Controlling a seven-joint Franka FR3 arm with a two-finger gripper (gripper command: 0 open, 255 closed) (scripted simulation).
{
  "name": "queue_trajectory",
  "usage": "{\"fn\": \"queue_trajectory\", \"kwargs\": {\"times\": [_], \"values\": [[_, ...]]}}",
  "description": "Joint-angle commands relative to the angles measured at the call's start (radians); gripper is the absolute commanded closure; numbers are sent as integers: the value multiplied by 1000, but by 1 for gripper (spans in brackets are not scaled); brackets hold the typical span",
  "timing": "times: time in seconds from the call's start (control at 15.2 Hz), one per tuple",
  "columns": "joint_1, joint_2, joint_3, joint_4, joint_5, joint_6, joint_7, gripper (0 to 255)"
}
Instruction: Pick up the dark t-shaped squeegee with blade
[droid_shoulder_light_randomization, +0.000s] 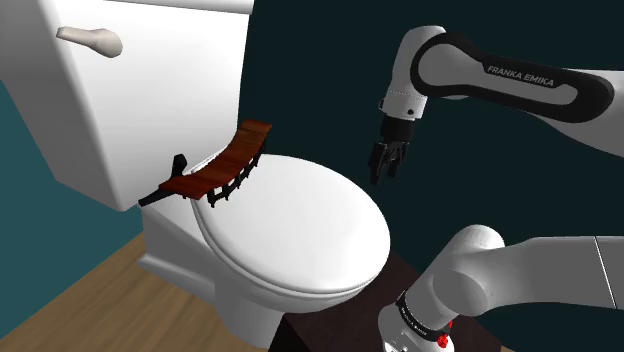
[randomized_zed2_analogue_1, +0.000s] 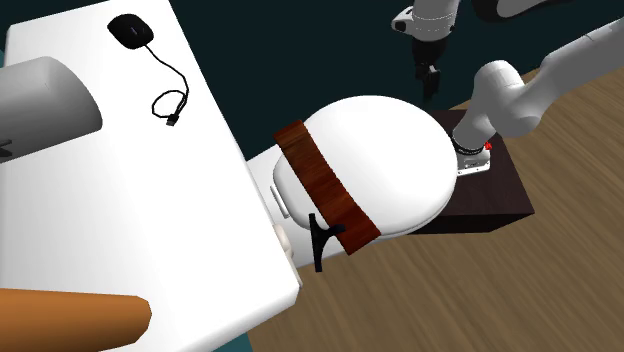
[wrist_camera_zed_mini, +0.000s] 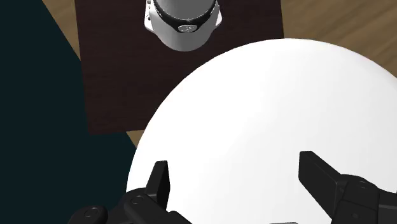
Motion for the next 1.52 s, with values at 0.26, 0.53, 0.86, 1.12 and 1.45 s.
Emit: {"fn": "queue_trajectory", "kwargs": {"times": [0.26, 0.53, 0.86, 1.12, 1.45], "values": [[37, 78, 73, 50, 53, 64, 70, 0], [68, 167, 142, 117, 90, 123, 139, 0], [98, 292, 225, 225, 109, 187, 225, 0], [117, 402, 288, 329, 102, 227, 297, 0], [140, 552, 362, 484, 62, 258, 394, 0]]}}
